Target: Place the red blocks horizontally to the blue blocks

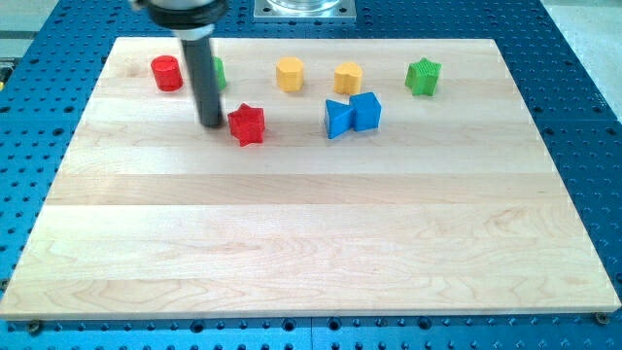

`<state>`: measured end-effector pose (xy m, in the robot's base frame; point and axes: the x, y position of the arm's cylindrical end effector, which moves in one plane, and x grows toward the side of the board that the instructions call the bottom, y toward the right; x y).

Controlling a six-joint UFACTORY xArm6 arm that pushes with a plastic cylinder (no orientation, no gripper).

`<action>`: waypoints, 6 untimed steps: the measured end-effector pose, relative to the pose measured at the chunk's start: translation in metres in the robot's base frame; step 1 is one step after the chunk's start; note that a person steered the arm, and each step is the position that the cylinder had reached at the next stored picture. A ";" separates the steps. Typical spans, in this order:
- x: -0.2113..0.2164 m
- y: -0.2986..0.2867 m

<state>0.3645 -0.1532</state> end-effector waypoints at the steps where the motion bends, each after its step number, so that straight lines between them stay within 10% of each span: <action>1: -0.009 -0.093; 4: -0.129 -0.100; 6: -0.095 -0.058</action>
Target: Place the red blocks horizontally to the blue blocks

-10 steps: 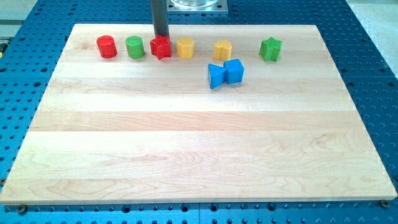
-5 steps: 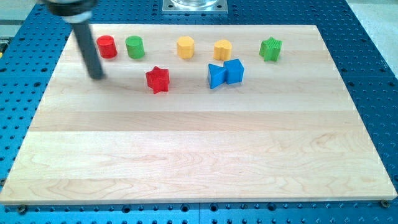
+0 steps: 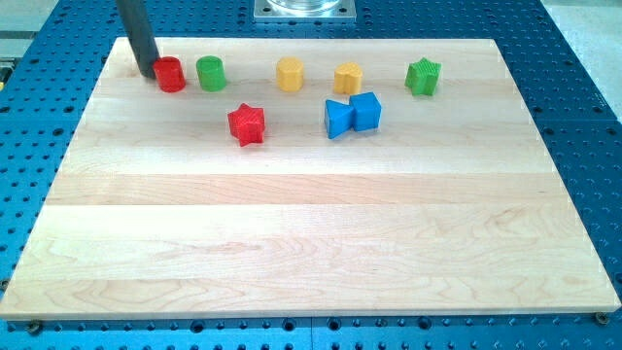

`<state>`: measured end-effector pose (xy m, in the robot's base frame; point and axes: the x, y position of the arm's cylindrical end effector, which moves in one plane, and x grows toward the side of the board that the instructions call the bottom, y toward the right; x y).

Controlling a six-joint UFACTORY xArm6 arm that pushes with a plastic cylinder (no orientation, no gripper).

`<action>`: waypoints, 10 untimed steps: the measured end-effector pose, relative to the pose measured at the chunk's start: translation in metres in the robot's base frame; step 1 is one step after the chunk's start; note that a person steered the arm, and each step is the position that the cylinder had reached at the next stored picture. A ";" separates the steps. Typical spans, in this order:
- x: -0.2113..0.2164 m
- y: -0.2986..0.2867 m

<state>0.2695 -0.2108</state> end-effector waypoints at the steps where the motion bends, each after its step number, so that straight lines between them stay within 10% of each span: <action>1: 0.016 0.003; 6: 0.057 0.042; 8: 0.004 0.033; 10: 0.040 0.119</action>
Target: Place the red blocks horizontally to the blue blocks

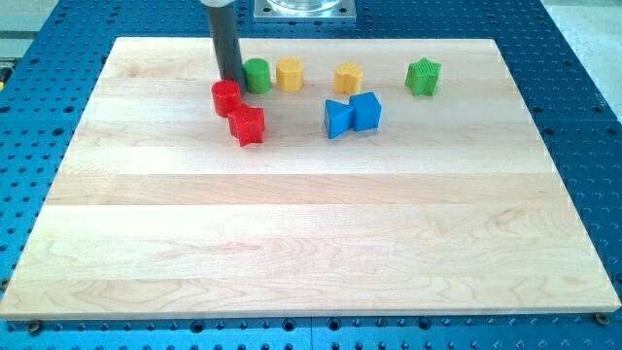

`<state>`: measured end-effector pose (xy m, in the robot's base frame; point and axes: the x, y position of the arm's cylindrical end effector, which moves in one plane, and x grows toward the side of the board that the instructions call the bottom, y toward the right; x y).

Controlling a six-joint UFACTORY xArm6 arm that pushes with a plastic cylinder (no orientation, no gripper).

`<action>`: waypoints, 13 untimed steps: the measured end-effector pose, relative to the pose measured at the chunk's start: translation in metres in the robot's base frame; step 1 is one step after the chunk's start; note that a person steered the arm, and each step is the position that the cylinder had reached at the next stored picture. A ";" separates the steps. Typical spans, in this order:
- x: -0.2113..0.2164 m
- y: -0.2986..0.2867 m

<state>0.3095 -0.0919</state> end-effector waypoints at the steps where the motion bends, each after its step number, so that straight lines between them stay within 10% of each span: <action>1: 0.015 0.025; 4: -0.057 -0.030; 8: 0.056 -0.043; 13: 0.011 -0.033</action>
